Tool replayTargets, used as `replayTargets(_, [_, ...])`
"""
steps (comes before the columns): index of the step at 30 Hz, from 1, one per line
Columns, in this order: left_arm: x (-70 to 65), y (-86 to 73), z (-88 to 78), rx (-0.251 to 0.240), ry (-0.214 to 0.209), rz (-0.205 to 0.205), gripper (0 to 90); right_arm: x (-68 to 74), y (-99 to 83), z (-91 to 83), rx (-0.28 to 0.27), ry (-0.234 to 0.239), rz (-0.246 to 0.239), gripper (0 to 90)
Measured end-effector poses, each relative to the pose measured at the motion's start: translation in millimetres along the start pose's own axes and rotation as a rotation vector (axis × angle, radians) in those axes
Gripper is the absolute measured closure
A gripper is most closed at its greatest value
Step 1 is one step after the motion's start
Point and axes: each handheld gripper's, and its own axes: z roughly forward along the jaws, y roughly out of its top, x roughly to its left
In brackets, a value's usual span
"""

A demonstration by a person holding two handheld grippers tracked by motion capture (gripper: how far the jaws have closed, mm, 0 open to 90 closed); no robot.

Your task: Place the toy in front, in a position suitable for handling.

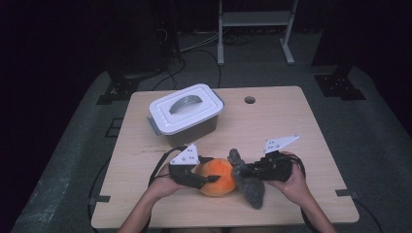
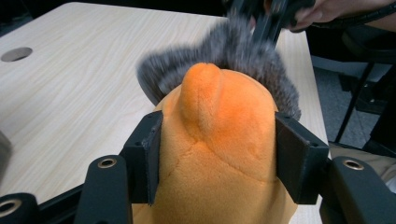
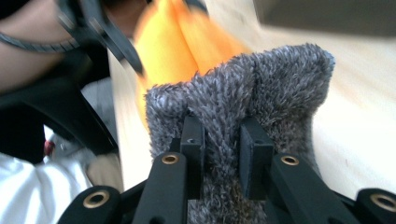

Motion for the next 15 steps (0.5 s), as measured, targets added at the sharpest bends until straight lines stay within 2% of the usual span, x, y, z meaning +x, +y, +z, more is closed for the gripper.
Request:
replayTargets(1, [-0.6,-0.2,1.3,0.003,-0.002,0.007,39.4,2.1,2.8,-1.6,-0.023,0.01,-0.005,74.0])
replayTargets(3, [-1.4,-0.1,2.4,0.004,-0.002,0.009,38.8,5.9,6.4,-1.4,-0.032,0.014,-0.019,74.0])
replayTargets(7, [2.1,-3.2,0.5,0.008,0.0,-0.008,37.7,2.6,-1.5,10.1,0.038,0.008,-0.009,73.7])
replayTargets(10, [4.0,-4.8,-0.3,0.002,-0.004,-0.02,37.1,-1.9,-5.5,8.6,0.056,-0.004,0.009,73.7])
replayTargets(12, [4.1,-4.6,0.4,0.001,-0.007,-0.023,36.9,-1.1,-6.1,5.6,0.046,-0.01,0.008,73.7])
replayTargets(15, [1.4,-4.2,4.0,-0.001,-0.013,-0.015,36.9,4.1,-0.7,3.3,0.0,0.01,0.0,73.7])
